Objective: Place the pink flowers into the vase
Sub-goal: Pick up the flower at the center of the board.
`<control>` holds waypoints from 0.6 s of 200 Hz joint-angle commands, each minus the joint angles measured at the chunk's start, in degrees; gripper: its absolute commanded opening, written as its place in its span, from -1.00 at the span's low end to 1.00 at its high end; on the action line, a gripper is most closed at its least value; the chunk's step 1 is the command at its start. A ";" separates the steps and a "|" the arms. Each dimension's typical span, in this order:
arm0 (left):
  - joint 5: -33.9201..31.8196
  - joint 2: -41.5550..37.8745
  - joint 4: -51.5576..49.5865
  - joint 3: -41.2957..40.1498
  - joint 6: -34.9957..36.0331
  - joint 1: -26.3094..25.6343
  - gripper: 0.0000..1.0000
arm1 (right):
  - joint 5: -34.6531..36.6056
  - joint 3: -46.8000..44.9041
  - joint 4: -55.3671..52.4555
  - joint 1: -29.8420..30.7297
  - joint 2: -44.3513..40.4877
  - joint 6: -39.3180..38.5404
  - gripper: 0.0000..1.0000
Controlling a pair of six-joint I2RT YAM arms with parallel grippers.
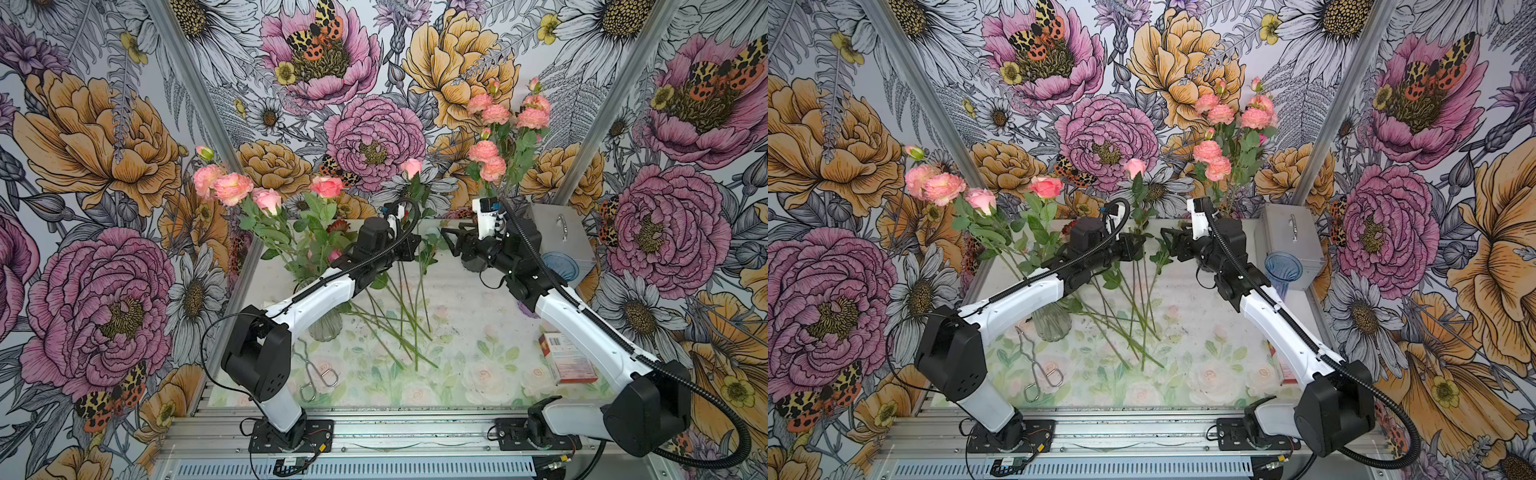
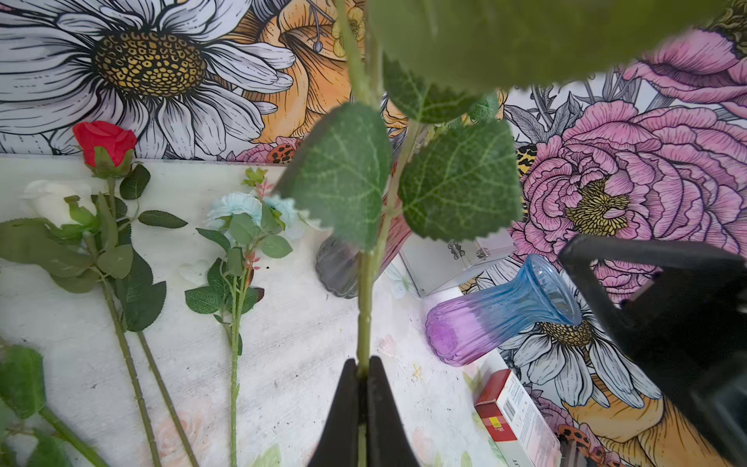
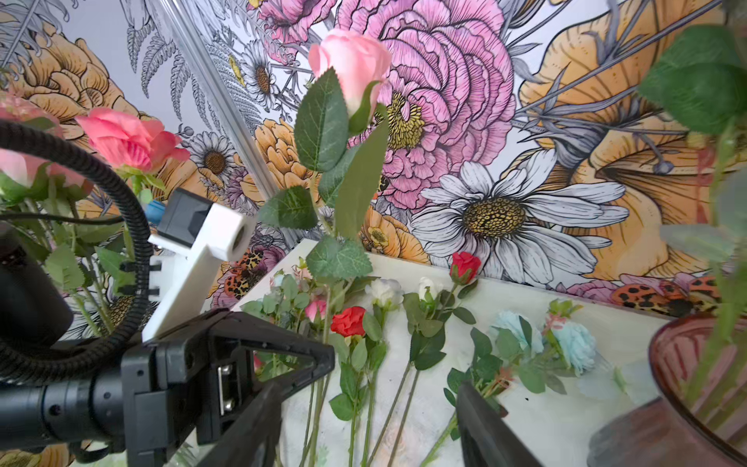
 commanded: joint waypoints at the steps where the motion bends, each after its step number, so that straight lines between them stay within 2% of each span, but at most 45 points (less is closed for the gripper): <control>1: 1.33 -2.66 3.02 0.27 0.96 -0.03 -1.00 | -5.86 1.18 -1.79 -0.08 1.76 0.54 0.30; 37: 0.74 -2.69 3.75 1.04 0.53 -0.27 -1.00 | -8.95 0.07 -2.21 0.27 2.59 0.70 0.08; 71: 0.26 -2.27 3.81 1.75 0.35 -0.93 -1.00 | -13.18 0.23 -2.23 1.14 3.94 0.96 0.03; 120: -0.24 -2.91 3.82 2.48 0.25 -1.53 -1.00 | -14.14 0.18 -2.25 1.76 5.81 1.05 -0.05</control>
